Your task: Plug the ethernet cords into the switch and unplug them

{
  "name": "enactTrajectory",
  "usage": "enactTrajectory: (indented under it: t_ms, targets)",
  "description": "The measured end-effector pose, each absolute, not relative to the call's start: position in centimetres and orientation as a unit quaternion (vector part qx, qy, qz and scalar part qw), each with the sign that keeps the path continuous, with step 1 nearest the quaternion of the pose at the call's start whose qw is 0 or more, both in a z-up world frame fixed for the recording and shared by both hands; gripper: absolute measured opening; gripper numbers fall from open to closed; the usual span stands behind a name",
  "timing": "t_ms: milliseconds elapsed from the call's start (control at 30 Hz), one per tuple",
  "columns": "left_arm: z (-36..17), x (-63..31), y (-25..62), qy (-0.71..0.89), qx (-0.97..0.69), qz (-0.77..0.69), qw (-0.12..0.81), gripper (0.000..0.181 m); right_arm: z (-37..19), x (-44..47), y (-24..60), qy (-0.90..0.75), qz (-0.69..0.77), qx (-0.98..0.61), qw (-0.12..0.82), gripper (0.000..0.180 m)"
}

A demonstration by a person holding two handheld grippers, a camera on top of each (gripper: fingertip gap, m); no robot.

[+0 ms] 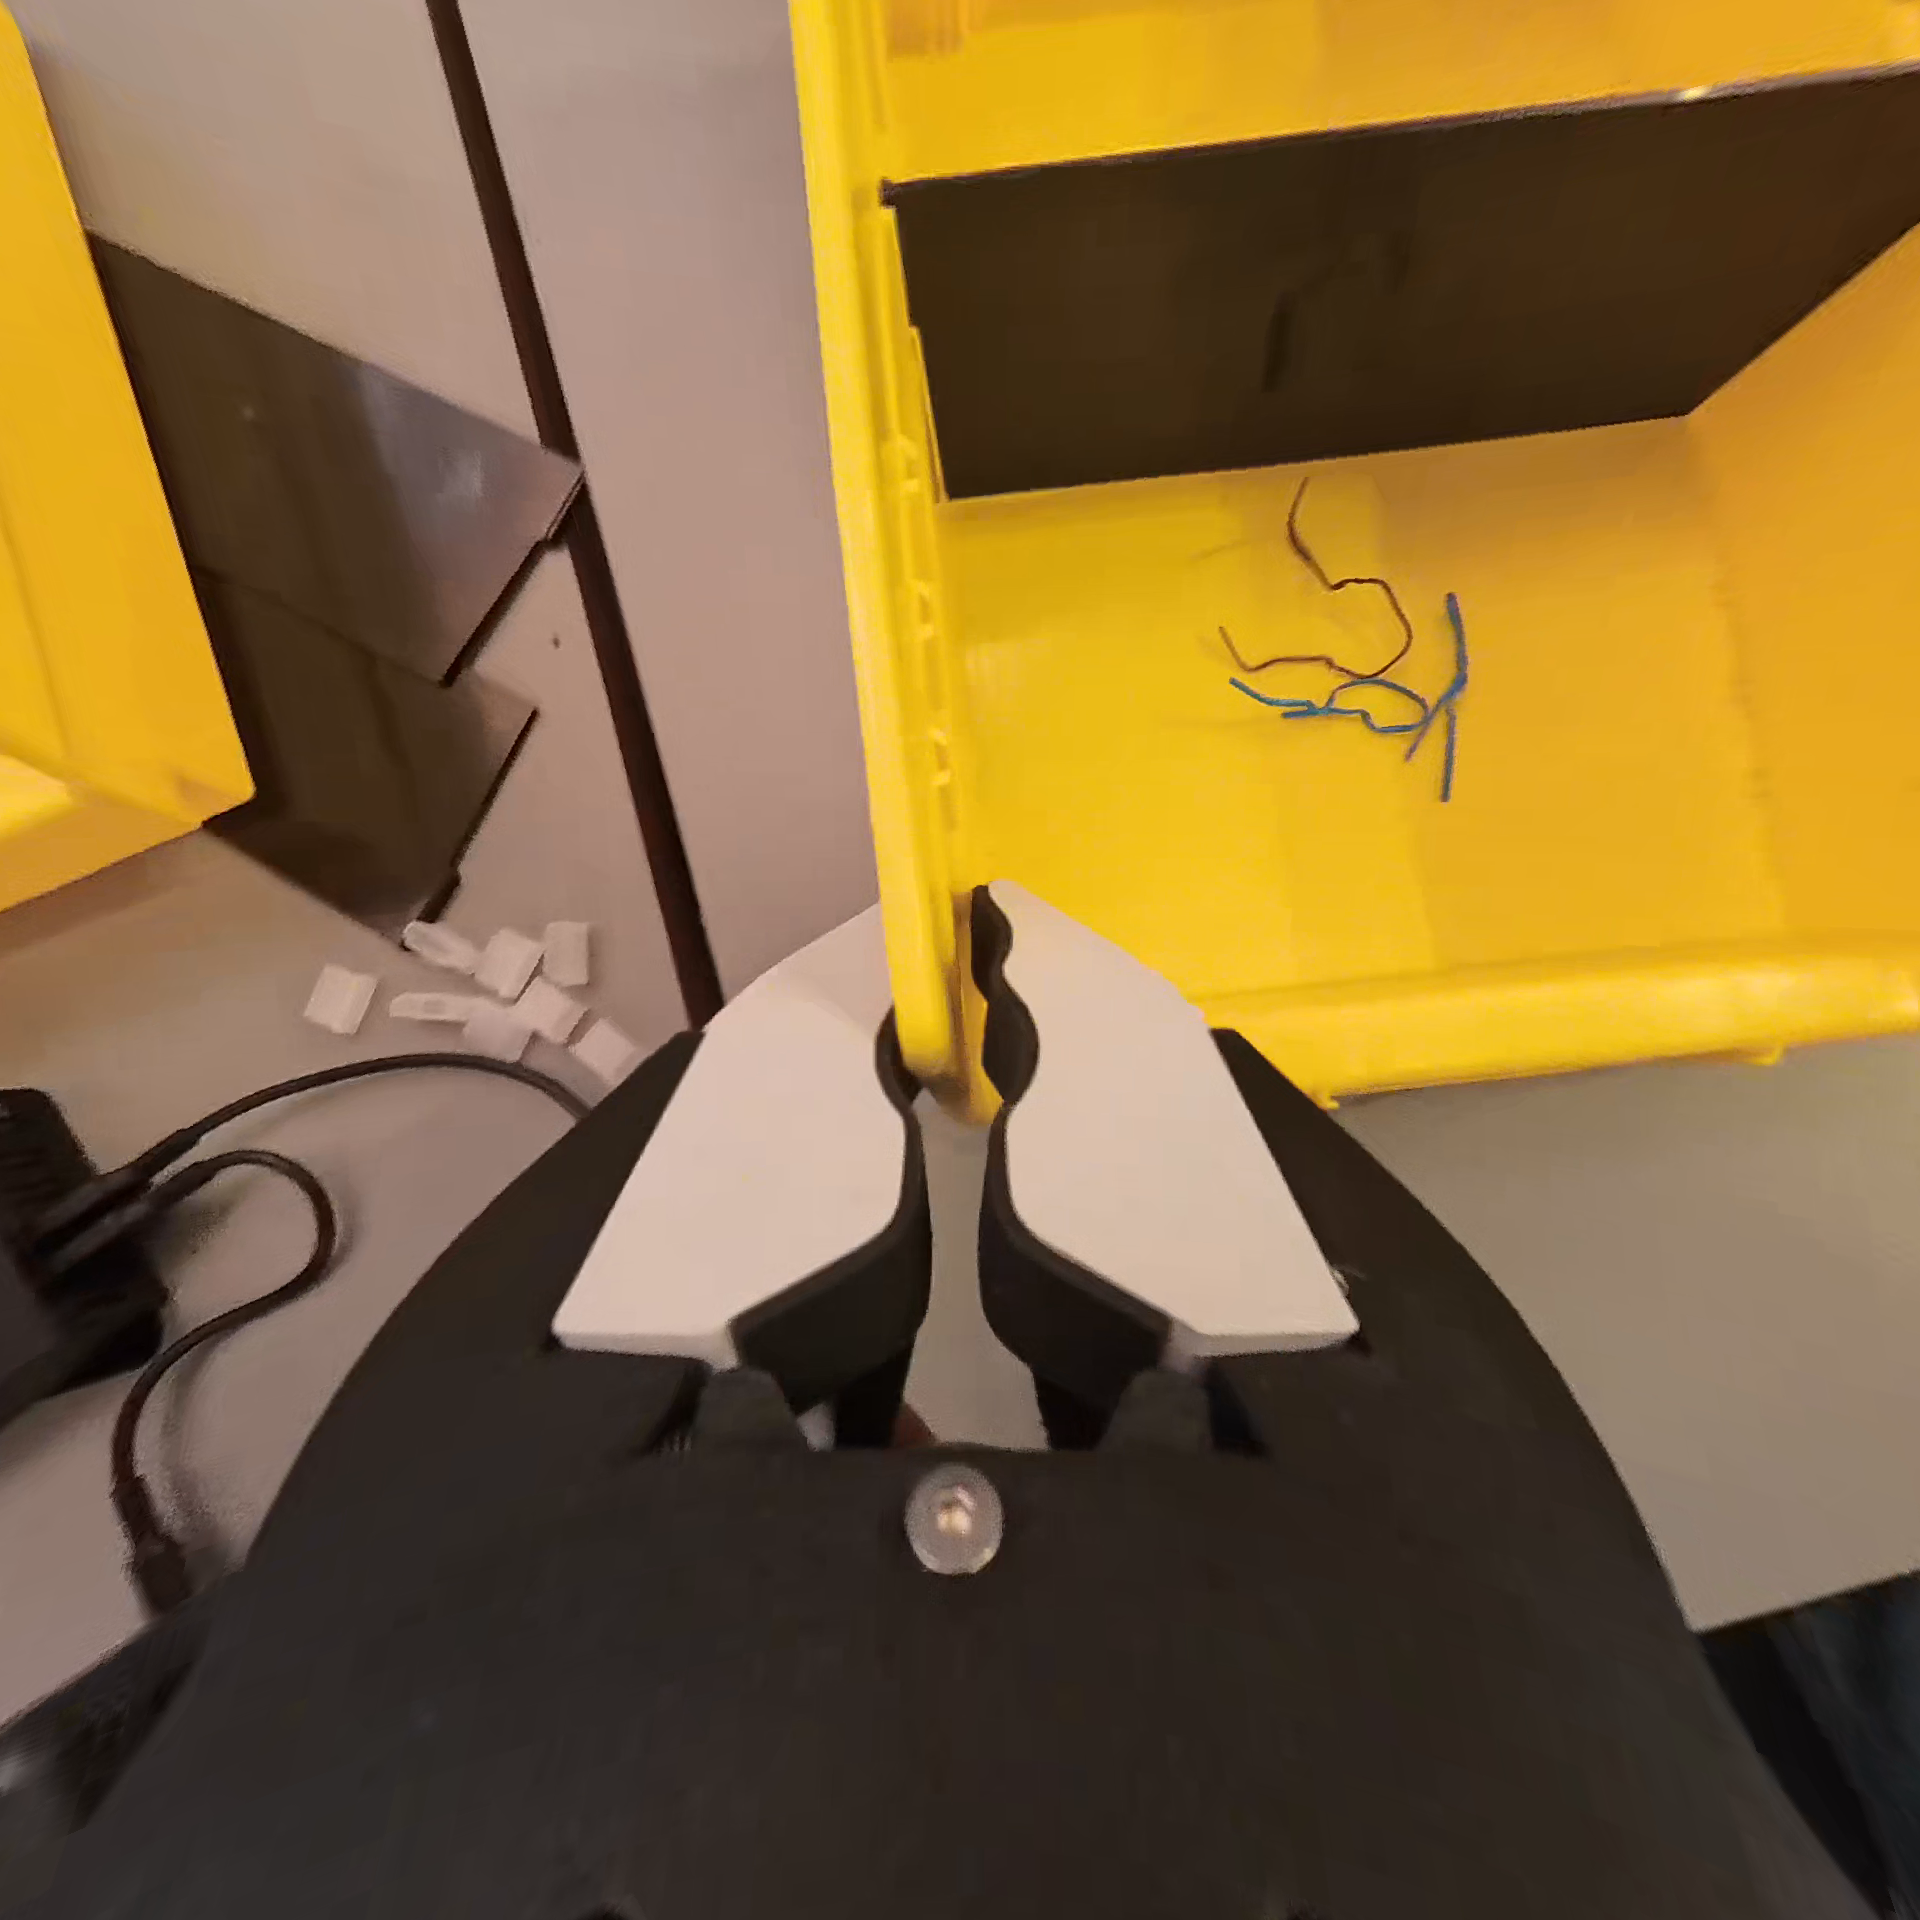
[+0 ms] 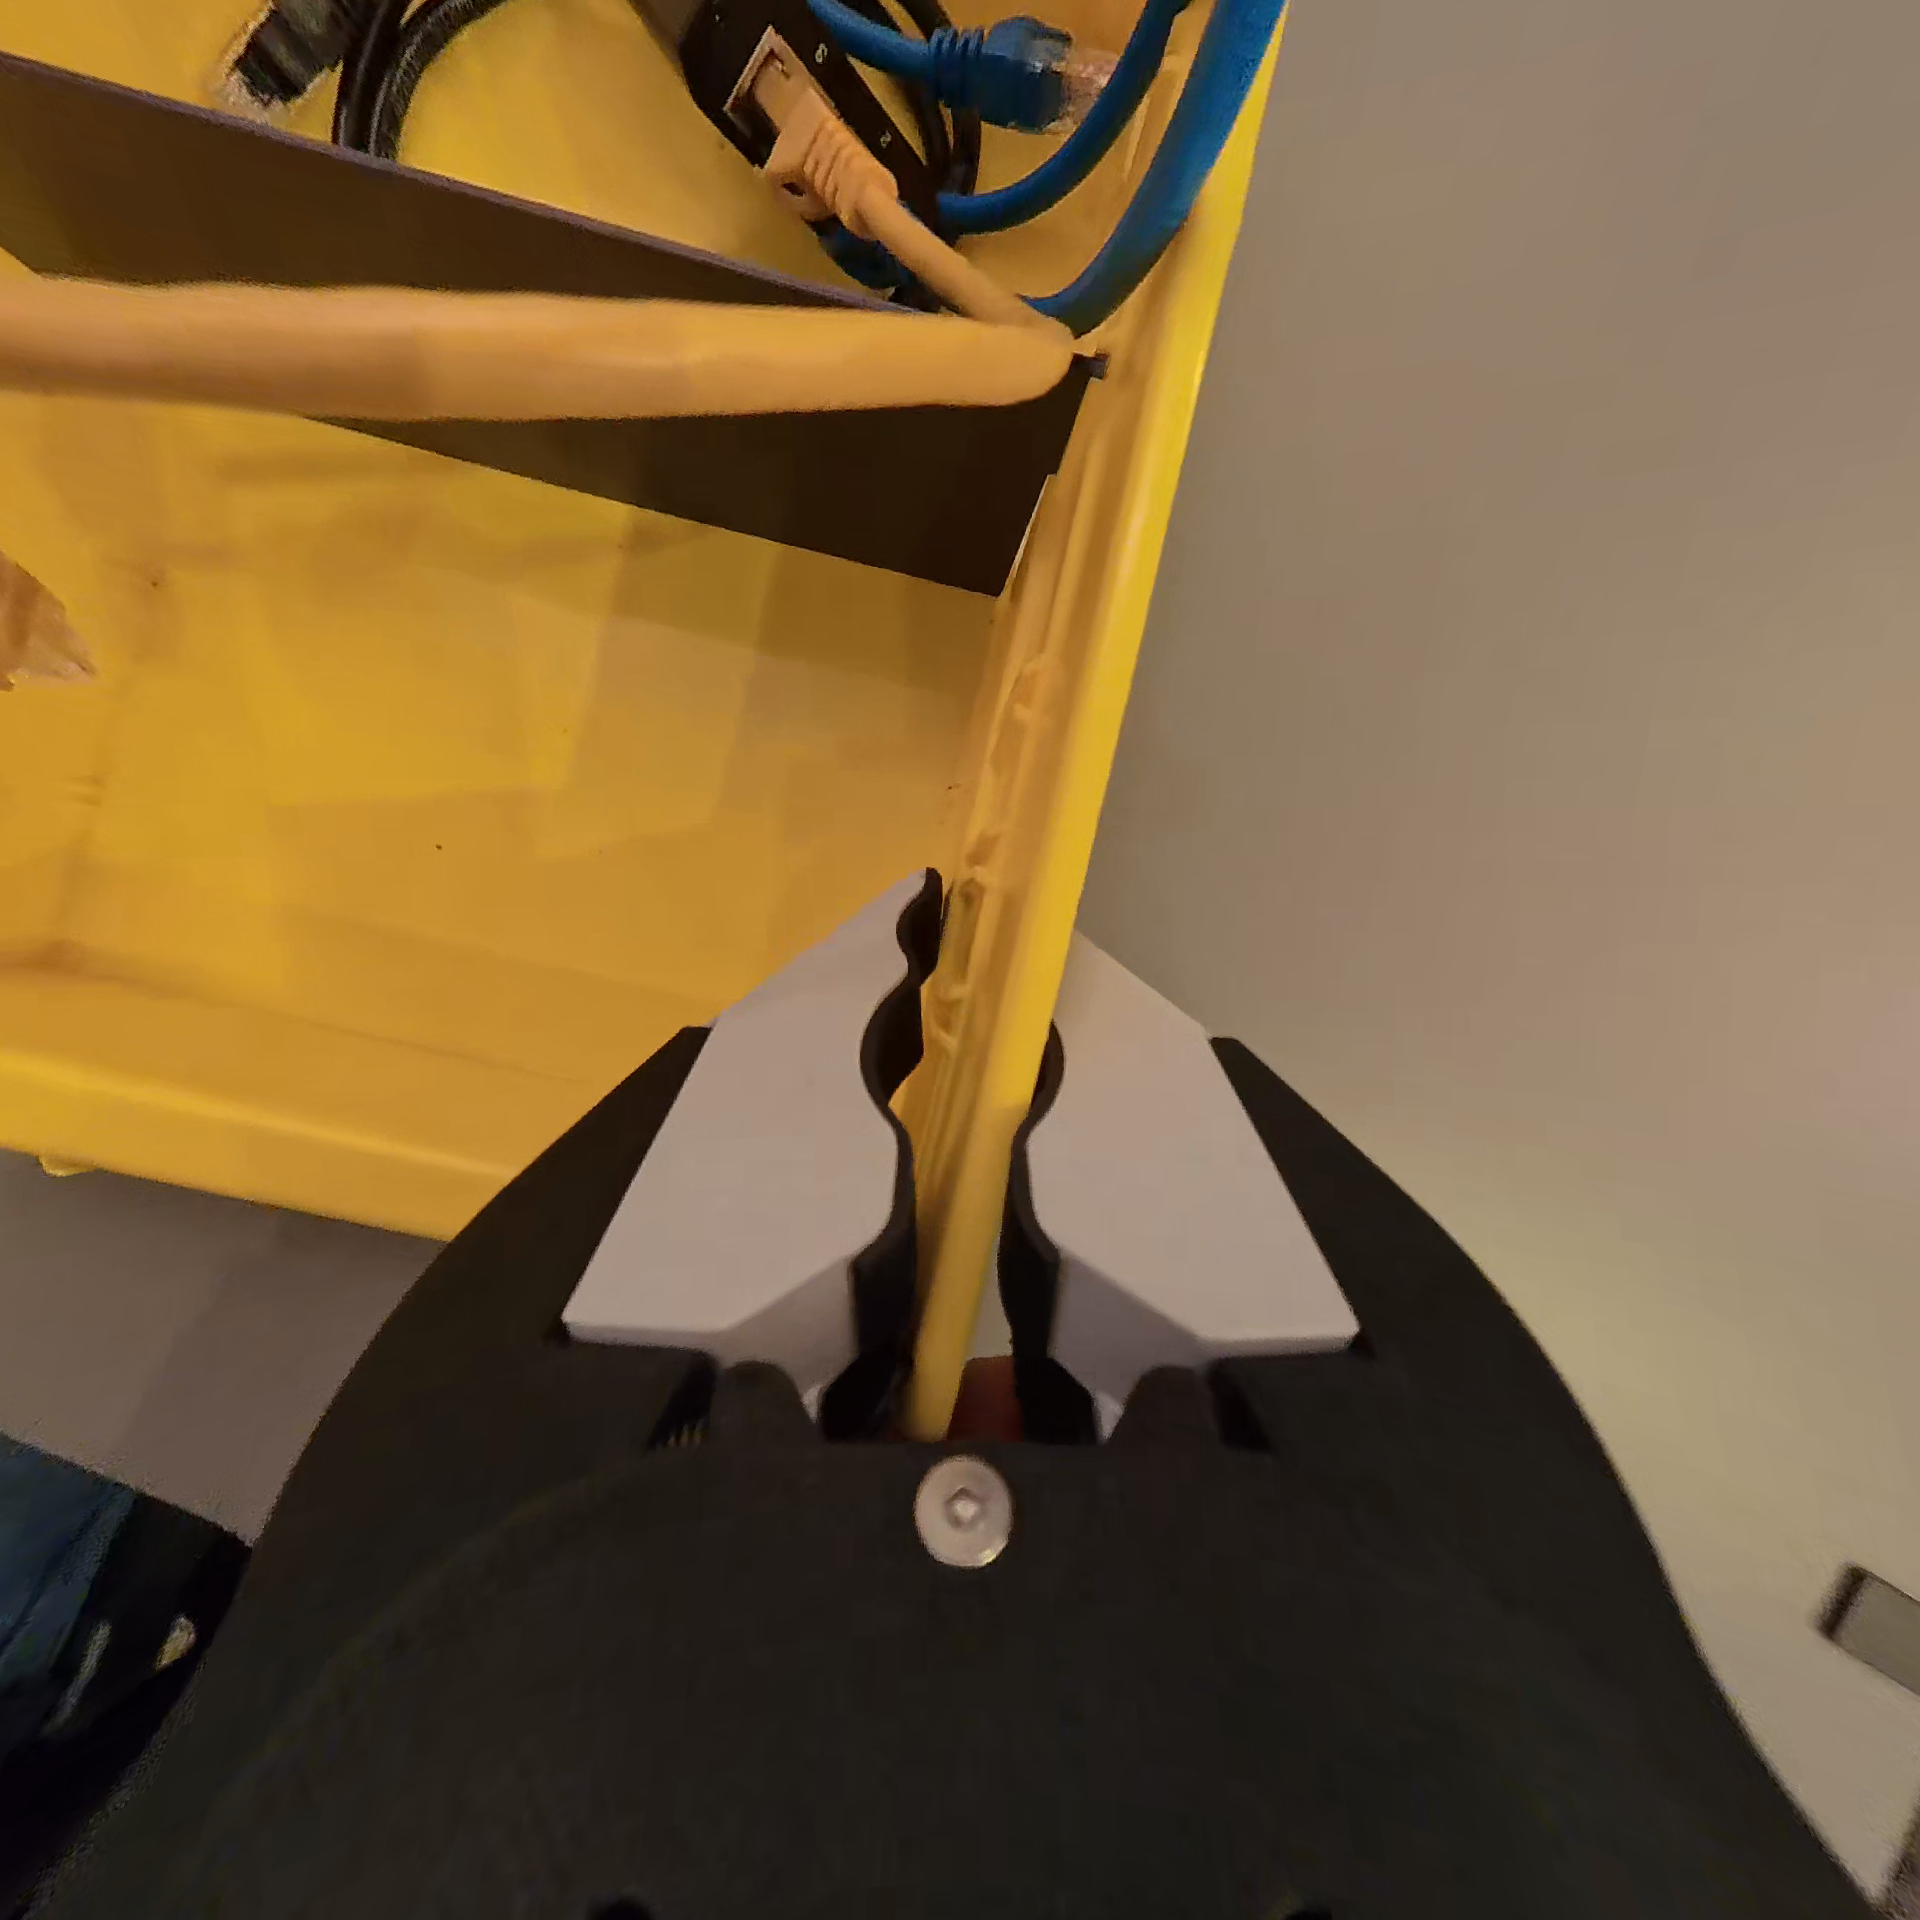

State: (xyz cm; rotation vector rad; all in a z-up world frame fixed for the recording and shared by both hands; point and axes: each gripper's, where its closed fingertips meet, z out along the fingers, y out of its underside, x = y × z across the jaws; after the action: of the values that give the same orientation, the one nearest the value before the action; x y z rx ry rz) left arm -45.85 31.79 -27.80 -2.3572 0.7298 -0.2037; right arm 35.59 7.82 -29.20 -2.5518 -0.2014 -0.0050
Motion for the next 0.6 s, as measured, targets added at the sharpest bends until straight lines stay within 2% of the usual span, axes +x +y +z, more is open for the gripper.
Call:
enactTrajectory:
  t_ms: [133,300,600]
  targets:
    - [-26.6,-44.4,31.8,0.228,-0.889,-0.118,0.379,0.003,-29.1,31.8,9.6,-0.081,0.013,-0.950,0.301,0.007]
    - [-24.6,-43.9,31.2,0.209,-0.877,-0.128,0.413,0.002,-28.7,25.4,12.0,-0.083,0.081,-0.935,0.335,0.030]
    - [-22.5,-44.4,30.2,0.174,-0.863,-0.148,0.450,0.003,-28.9,15.2,14.1,-0.150,0.109,-0.921,0.344,0.064]
